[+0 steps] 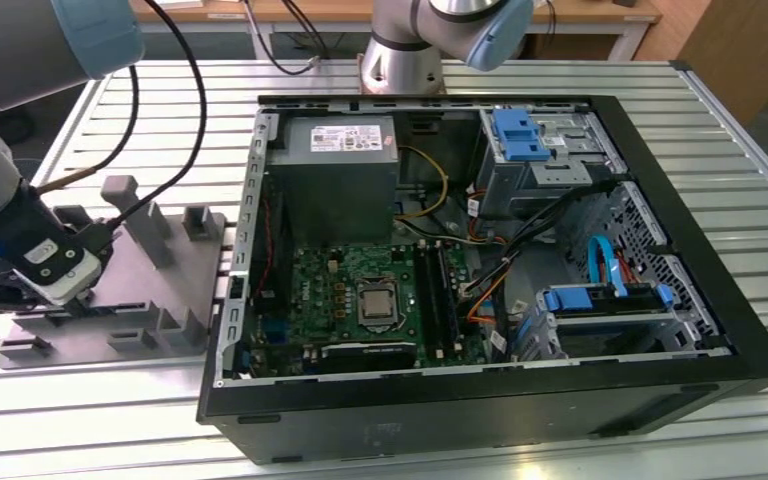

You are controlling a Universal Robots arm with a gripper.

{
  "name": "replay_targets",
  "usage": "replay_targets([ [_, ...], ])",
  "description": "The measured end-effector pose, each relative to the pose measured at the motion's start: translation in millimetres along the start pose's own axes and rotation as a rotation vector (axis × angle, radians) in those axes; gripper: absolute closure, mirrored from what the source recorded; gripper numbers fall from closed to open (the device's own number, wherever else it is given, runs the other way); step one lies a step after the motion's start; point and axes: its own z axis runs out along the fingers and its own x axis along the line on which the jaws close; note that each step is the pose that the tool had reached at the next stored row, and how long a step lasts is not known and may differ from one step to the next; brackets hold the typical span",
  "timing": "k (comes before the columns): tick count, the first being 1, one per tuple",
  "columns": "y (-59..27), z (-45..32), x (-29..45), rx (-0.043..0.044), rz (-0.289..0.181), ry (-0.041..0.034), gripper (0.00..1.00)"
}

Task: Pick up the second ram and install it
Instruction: 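Pick up the second ram and move it above second insertion slot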

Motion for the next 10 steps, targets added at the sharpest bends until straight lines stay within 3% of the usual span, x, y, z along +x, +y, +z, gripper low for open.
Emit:
replay_targets([
  [10, 0.0, 0.0, 0.0, 0.0019, -0.077, 0.0019, 0.90],
])
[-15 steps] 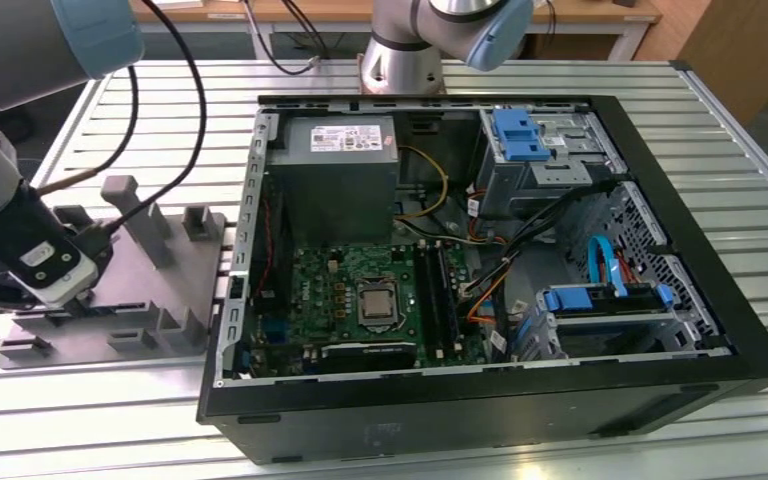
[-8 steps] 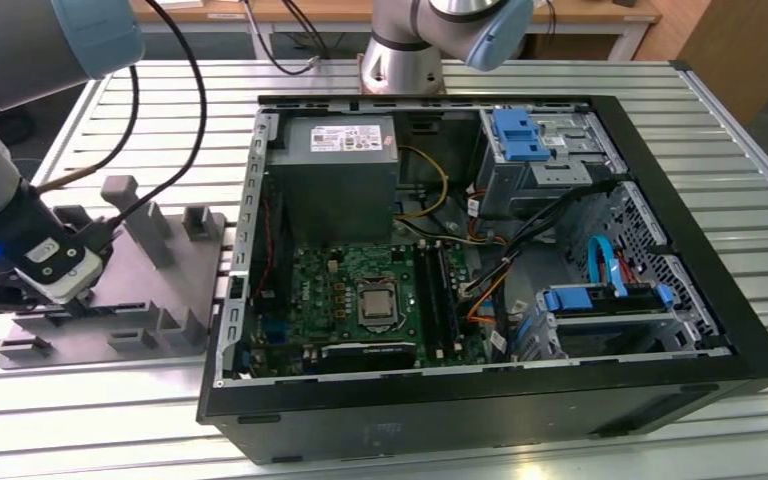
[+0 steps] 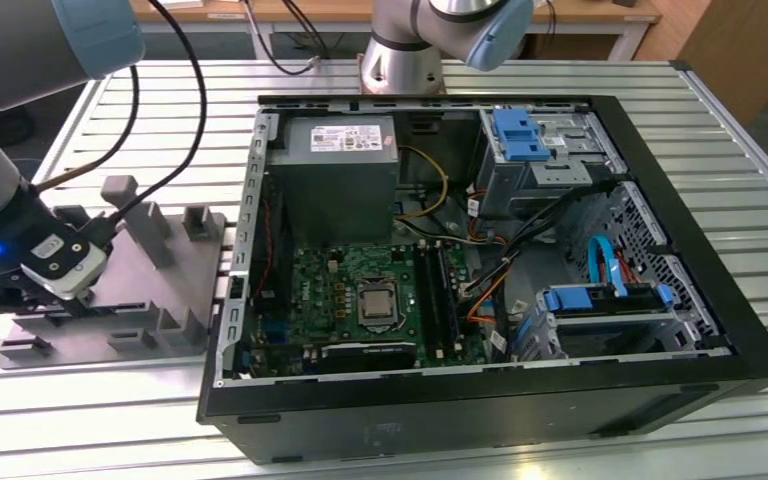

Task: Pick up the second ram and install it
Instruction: 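Pick up the second ram and move it above second insertion slot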

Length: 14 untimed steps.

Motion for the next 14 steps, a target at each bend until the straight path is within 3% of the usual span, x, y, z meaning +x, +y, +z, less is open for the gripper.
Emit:
replay_targets([
  [14, 0.0, 0.0, 0.0, 0.0030, -0.119, 0.0030, 0.90],
])
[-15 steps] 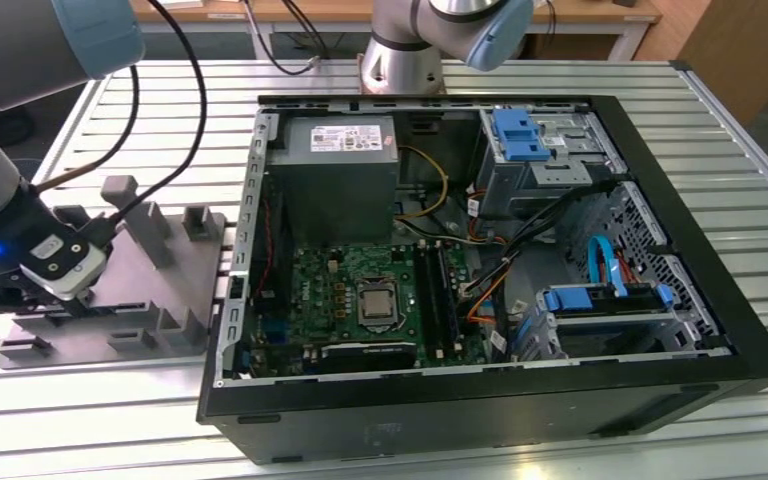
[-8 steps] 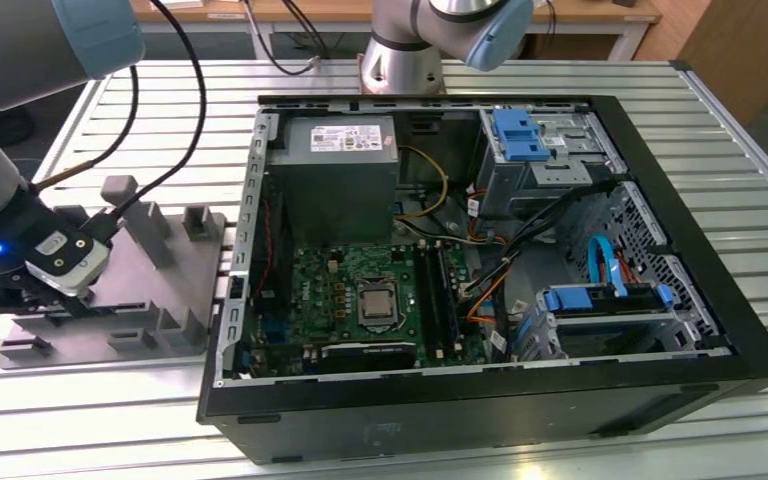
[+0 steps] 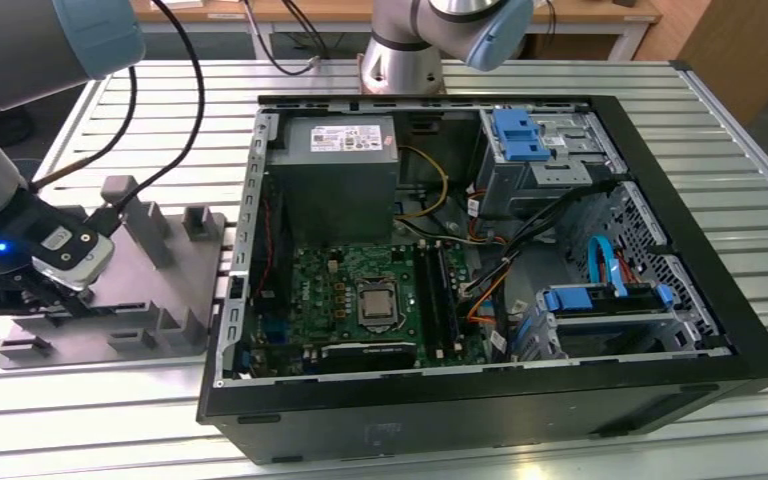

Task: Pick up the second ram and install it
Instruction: 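Pick up the second ram and move it above second insertion slot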

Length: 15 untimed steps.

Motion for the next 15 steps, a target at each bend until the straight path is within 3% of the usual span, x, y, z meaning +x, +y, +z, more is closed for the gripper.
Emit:
replay_targets([
  [15, 0.0, 0.0, 0.0, 0.0021, -0.087, 0.0022, 0.90],
])
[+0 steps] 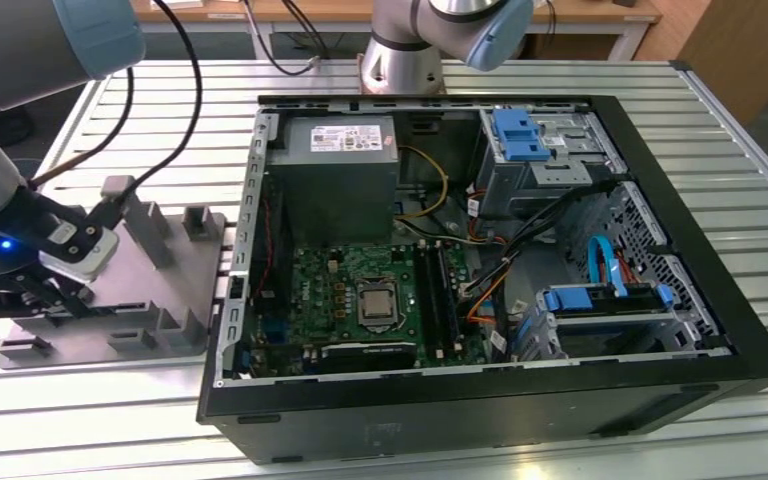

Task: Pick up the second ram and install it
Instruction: 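Pick up the second ram and move it above second insertion slot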

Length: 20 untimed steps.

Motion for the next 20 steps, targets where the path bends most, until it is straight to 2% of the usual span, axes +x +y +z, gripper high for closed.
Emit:
replay_targets([
  [20, 0.0, 0.0, 0.0, 0.0027, -0.107, 0.0027, 0.90],
])
